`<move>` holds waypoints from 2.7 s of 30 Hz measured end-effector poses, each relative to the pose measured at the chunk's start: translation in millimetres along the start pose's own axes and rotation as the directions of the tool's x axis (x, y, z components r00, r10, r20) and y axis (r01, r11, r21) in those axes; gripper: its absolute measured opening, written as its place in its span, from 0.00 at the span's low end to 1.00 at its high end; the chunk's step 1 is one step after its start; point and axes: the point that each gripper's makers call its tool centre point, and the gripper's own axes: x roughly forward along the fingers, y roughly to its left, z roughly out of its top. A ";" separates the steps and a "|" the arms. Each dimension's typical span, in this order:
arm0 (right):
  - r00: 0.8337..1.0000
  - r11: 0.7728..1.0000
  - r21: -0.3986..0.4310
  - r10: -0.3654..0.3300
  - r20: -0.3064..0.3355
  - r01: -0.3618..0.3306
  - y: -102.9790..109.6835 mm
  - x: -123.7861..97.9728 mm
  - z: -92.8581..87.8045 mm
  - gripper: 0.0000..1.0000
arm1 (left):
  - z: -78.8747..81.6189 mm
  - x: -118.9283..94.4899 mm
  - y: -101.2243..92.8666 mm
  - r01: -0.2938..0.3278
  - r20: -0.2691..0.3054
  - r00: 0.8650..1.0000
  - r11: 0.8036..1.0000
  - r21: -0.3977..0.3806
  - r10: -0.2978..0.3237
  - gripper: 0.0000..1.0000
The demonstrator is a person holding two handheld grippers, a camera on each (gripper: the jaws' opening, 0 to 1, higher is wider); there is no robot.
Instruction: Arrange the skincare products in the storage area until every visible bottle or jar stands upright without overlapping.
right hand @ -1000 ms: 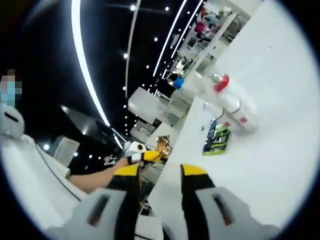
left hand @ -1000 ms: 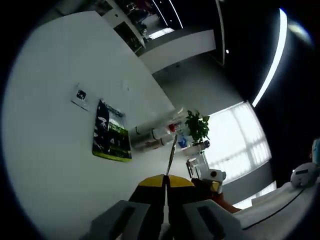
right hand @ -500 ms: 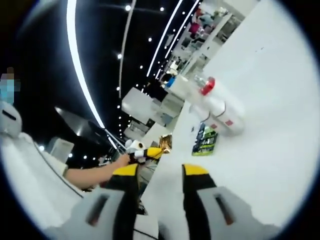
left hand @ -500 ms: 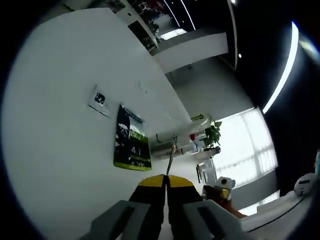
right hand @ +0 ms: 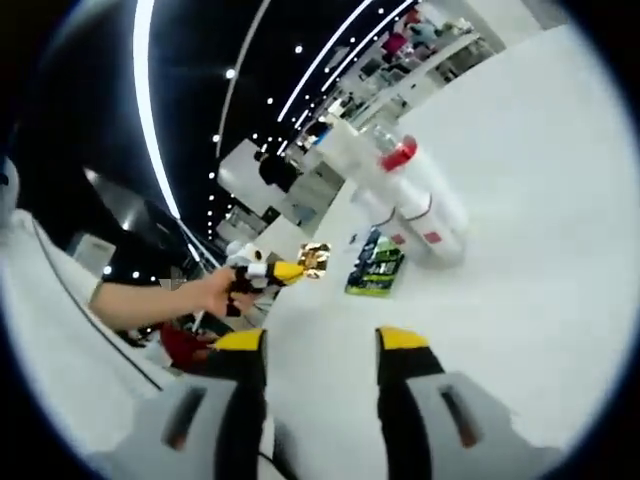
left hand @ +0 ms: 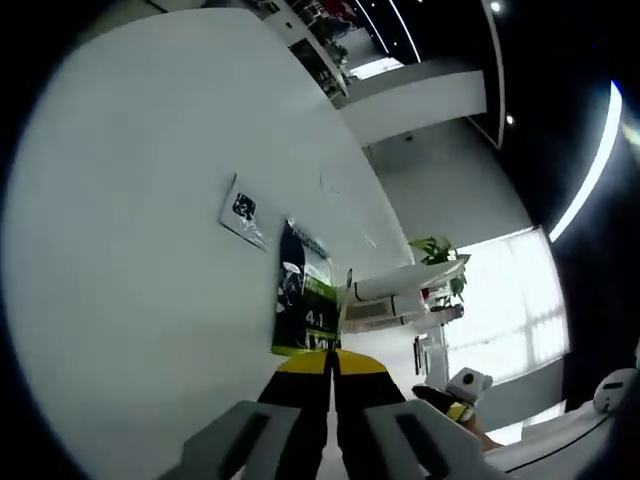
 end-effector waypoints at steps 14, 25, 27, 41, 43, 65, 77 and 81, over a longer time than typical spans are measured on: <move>0.999 0.999 0.038 -0.038 0.001 0.038 -19.1 -8.7 9.8 0.42 | 21.3 11.6 33.9 -0.114 -0.032 0.993 0.990 -0.088 0.111 0.00; 0.999 0.998 0.045 -0.049 0.006 0.049 -22.7 -6.9 15.2 0.42 | 18.2 18.1 49.8 -0.175 -0.075 0.983 0.977 -0.119 0.167 0.00; 0.999 0.998 0.046 -0.050 0.005 0.050 -23.0 -7.0 14.8 0.42 | 19.6 17.9 51.4 -0.181 -0.072 0.982 0.976 -0.120 0.174 0.00; 0.999 0.997 0.058 -0.051 0.007 0.051 -25.4 -4.1 14.8 0.42 | 17.5 14.9 67.7 -0.306 -0.138 0.946 0.949 -0.074 0.294 0.01; 0.999 0.997 0.063 -0.049 0.009 0.049 -25.7 -3.5 14.6 0.42 | 18.5 14.7 68.2 -0.316 -0.146 0.941 0.947 -0.062 0.305 0.01; 0.999 0.996 0.070 -0.048 0.011 0.047 -25.6 -4.7 9.6 0.42 | 18.7 10.3 70.6 -0.394 -0.227 0.896 0.919 -0.010 0.382 0.03; 0.999 0.997 0.071 -0.043 0.009 0.043 -25.1 -4.2 7.6 0.42 | 22.6 7.3 70.8 -0.443 -0.230 0.872 0.897 0.008 0.433 0.08; 0.999 0.997 0.071 -0.041 0.007 0.040 -24.7 -3.6 6.6 0.42 | 21.7 6.1 69.3 -0.445 -0.223 0.873 0.895 0.003 0.435 0.10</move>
